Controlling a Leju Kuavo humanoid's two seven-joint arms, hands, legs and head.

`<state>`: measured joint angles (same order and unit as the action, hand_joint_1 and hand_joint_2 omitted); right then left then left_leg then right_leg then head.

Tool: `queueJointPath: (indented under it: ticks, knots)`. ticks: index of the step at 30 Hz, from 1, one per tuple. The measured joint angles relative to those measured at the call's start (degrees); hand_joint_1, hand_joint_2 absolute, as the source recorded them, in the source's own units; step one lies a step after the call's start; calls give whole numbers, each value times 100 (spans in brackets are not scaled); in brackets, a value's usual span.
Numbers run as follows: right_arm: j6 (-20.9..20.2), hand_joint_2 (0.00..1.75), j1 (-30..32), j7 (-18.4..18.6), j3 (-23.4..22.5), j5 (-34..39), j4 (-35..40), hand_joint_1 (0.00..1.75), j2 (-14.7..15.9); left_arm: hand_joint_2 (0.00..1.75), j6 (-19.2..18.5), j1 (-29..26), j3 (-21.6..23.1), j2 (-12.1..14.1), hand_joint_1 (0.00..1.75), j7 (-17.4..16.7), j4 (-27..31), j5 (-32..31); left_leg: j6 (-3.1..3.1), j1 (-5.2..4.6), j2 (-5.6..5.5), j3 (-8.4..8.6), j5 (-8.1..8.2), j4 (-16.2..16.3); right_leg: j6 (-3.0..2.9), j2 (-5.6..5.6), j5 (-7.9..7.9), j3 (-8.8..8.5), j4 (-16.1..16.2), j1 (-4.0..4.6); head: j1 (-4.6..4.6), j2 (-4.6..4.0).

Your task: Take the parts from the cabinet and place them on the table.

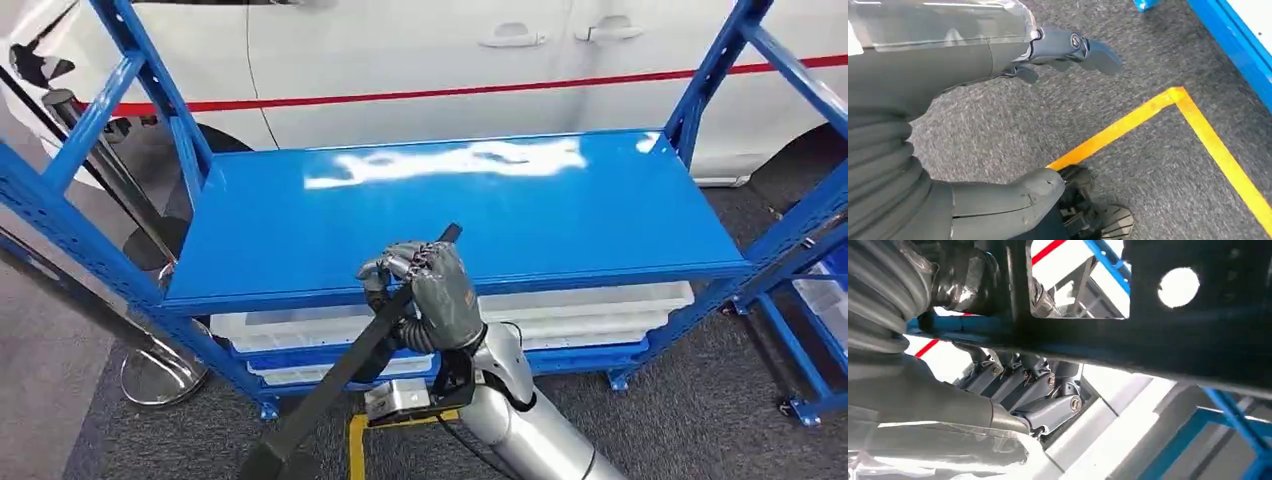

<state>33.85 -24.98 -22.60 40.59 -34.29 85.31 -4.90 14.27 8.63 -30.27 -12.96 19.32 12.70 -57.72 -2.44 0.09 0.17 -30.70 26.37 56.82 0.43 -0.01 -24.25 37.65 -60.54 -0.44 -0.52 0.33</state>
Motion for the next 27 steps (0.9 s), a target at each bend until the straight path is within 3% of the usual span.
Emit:
queueJointPath:
  ticks: [1,3,4,5,6,8,9,10,14,15,16,18,19,20,21,23,24,25,27]
  knots:
    - [42,175,-24,-15,2,-37,33,175,20,175,0,7,0,2,0,0,0,-2,-56,0,4,-57,-51,-1,15,5,-319,122,-307,5,6,0]
    - [125,175,-64,-11,-2,-116,81,175,77,175,-17,0,0,2,0,-4,0,-20,-58,-12,10,-163,-112,9,48,4,-843,397,-1139,-7,2,0]
    - [138,175,-89,2,-18,-129,109,175,118,175,-20,-3,0,2,0,-7,0,-37,-55,-12,14,-222,-145,21,65,3,-962,487,-1454,-12,4,0]
    - [136,175,-125,46,-54,-160,155,175,162,175,-30,-3,0,4,0,-7,0,-46,-48,-11,14,-281,-175,40,80,2,-938,472,-1549,-20,2,0]
    - [131,175,-182,88,-99,-182,199,175,201,175,-39,-2,0,2,0,2,0,-48,-41,-8,18,-338,-190,61,89,1,-804,321,-1381,-35,4,0]
    - [96,175,-367,155,-206,-234,300,175,269,175,-61,-1,2,2,0,35,0,-72,-13,2,56,-430,-208,140,102,-51,-439,-298,-476,-59,4,0]
    - [77,175,-462,186,-260,-271,356,175,299,175,-70,1,9,2,0,50,0,-105,1,-4,93,-458,-204,193,103,-237,-459,-560,-22,-56,4,0]
    - [44,175,-532,203,-299,-310,406,175,317,175,-70,1,11,5,0,65,0,-109,39,-46,100,-484,-206,219,39,-336,-473,-587,-8,20,2,0]
    - [-6,175,-651,240,-372,-400,505,175,378,175,-66,-2,20,4,0,79,0,-148,155,-32,257,-473,-221,256,-153,-144,-391,-519,65,10,0,0]
    - [-2,175,-667,249,-376,-407,522,175,387,175,-55,0,22,4,0,79,0,-162,199,-6,186,-518,-125,345,-192,-117,-354,-506,73,-8,4,0]
    - [3,175,-689,256,-383,-411,535,175,393,175,-28,-1,24,4,0,79,0,-177,226,-4,122,-604,83,563,-223,-63,-328,-475,72,-10,-2,0]
    - [13,175,-694,258,-389,-431,568,175,400,175,26,-11,33,4,0,76,0,-221,252,15,68,-937,575,1420,-258,40,-285,-413,69,10,2,0]
    - [13,175,-690,258,-391,-450,573,175,413,175,48,-16,37,4,0,76,0,-225,253,15,57,-1106,728,1838,-257,100,-266,-380,61,22,2,0]
    - [16,175,-684,260,-391,-468,579,175,426,175,66,-21,39,4,0,77,0,-225,239,13,49,-1165,717,2005,-255,154,-251,-357,53,29,2,0]
    - [16,175,-680,262,-398,-483,581,175,444,175,70,-24,42,4,0,94,0,-221,212,11,38,-1102,588,1913,-252,217,-240,-344,49,39,0,0]
    - [18,175,-681,264,-411,-498,614,175,470,175,50,-23,42,4,0,190,0,-195,120,-12,-36,-660,115,1119,-246,347,-231,-348,39,50,2,0]
    - [26,175,-681,264,-420,-505,653,175,481,175,31,-24,42,4,0,240,0,-186,57,-37,-248,-378,-112,556,-244,401,-229,-347,37,37,2,0]
    - [44,175,-692,264,-428,-503,664,175,487,175,22,-27,42,15,0,273,0,-177,2,-21,-444,-214,17,356,-212,439,-209,-322,43,30,4,0]
    - [53,175,-684,273,-431,-507,695,175,503,175,9,-39,42,15,0,321,0,-168,12,-64,-417,-184,-19,203,-126,572,-154,-290,65,-40,2,0]
